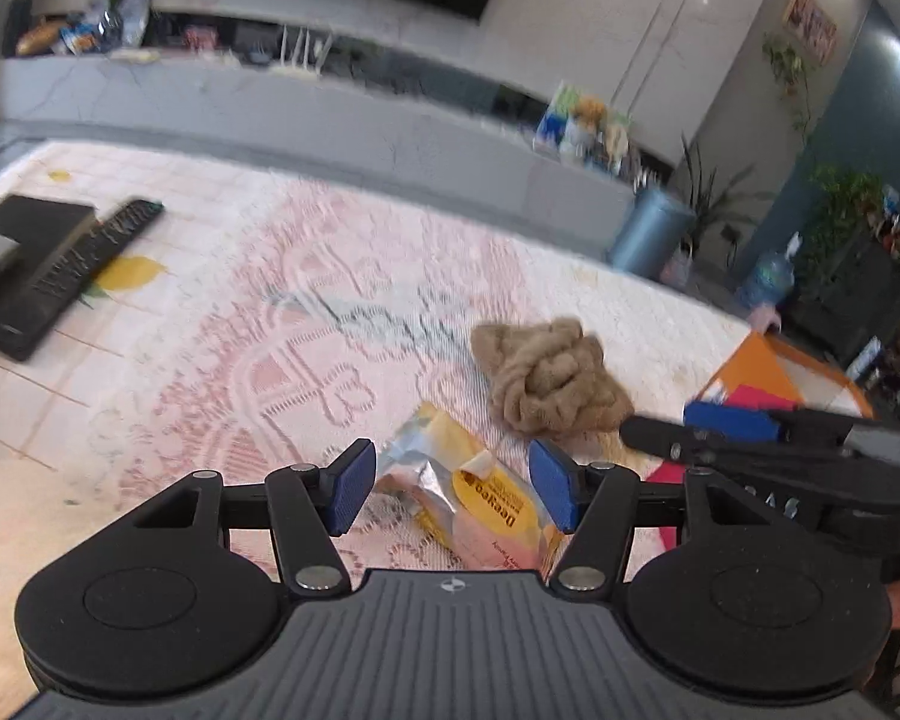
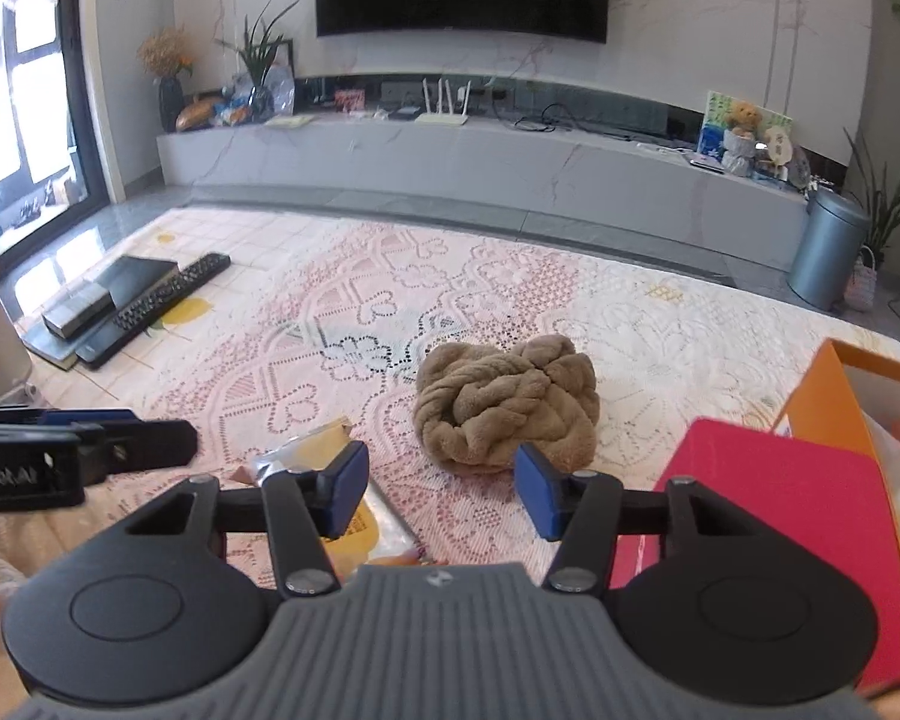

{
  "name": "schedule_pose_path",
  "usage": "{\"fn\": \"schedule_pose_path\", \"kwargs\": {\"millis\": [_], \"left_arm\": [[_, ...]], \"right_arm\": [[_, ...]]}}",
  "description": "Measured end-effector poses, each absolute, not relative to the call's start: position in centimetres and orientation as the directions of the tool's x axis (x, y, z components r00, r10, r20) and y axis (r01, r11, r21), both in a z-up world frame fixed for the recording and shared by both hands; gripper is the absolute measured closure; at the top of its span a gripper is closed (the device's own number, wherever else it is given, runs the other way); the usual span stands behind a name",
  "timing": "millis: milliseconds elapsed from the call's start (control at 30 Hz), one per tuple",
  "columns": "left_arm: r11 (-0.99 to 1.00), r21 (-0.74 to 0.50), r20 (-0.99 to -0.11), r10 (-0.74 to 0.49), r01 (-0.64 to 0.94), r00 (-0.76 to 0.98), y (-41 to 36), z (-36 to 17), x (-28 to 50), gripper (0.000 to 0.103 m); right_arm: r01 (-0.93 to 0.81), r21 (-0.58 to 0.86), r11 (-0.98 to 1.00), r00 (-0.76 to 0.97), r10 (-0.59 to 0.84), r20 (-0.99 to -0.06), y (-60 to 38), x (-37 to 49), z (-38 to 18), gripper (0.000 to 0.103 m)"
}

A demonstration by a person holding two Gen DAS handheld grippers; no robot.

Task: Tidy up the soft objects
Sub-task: 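Grasp the yellow wipes packet with the left gripper while the right approaches the brown towel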

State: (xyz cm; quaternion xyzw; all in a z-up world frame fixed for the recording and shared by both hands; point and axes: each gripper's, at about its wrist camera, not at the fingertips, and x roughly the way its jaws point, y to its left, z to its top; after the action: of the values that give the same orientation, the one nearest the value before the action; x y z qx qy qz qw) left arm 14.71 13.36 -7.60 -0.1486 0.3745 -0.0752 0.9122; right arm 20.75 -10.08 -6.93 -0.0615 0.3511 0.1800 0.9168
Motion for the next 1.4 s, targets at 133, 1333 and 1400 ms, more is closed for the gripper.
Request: {"fn": "schedule_pose_path", "kwargs": {"millis": [133, 1333, 1400], "left_arm": [[0.893, -0.433, -0.723, -0.26, -0.126, 0.64, 13.5, -9.6, 15.9, 0.034], [0.926, -0.354, -0.637, -0.135, -0.132, 0.759, 12.2, -10.1, 18.8, 0.087], [0.921, -0.365, -0.633, -0.141, -0.133, 0.762, 12.4, -10.9, 18.9, 0.087]], "right_arm": [[-0.375, -0.034, 0.926, 0.658, 0.241, -0.713, -10.3, 23.1, -7.2, 0.049], [-0.384, -0.111, 0.917, 0.676, 0.197, -0.71, -7.3, 26.8, -10.5, 0.028], [-0.371, -0.143, 0.917, 0.689, 0.169, -0.704, -6.6, 27.7, -11.2, 0.024]]}}
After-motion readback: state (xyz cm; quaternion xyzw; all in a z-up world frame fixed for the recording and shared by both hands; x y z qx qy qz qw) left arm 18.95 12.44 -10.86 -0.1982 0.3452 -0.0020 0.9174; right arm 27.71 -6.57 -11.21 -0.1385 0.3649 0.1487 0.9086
